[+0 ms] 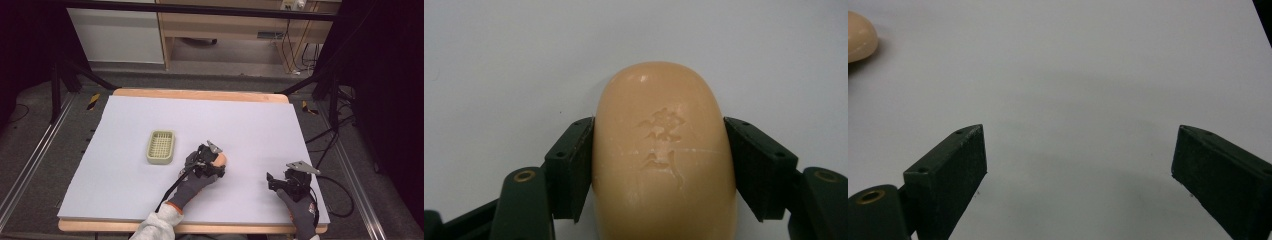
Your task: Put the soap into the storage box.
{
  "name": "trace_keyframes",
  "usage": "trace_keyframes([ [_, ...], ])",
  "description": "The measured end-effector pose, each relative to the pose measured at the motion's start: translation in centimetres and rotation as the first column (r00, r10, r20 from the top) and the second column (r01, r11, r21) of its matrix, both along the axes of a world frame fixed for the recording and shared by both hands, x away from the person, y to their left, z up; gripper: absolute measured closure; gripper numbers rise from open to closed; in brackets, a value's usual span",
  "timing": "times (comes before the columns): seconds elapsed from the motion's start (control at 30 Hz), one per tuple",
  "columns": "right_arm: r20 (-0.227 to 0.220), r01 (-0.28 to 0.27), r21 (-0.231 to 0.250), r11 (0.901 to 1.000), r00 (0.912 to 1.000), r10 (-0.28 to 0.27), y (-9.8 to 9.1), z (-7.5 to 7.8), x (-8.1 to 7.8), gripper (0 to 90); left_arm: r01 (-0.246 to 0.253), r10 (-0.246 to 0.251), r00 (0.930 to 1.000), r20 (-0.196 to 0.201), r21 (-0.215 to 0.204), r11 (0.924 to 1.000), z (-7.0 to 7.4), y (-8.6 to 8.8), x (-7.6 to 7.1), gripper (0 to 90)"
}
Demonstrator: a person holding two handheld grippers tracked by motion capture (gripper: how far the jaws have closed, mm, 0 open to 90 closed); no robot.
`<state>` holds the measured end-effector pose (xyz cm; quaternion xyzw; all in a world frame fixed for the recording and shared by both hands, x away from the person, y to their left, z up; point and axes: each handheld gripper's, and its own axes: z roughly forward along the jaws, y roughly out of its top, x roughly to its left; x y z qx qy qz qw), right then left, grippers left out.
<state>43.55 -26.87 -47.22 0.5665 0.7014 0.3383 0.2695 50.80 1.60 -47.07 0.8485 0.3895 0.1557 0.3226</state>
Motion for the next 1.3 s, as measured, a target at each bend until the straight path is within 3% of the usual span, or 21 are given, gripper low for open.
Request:
trace_keyframes([
  [0.57, 0.001, 0.005, 0.001, 1.0, 1.0, -0.005, 0.0, 0.0, 0.0, 7.9, 0.017, -0.016, 0.9995, 0.025, -0.028, 0.9995, 2.4, 1.8, -0.9, 31.4],
  [0.9, 0.004, 0.009, -0.002, 1.0, 1.0, -0.009, -0.2, 0.0, 0.0, 7.9, 0.012, -0.01, 0.9988, 0.048, -0.033, 0.9994, 3.9, 3.9, -1.5, 31.4],
  [1.3, 0.002, 0.012, 0.001, 0.9999, 0.9999, -0.012, -0.2, 0.0, 0.0, 7.9, -0.014, 0.018, 0.9979, 0.063, -0.069, 0.9975, 4.9, 6.6, -2.2, 31.5],
])
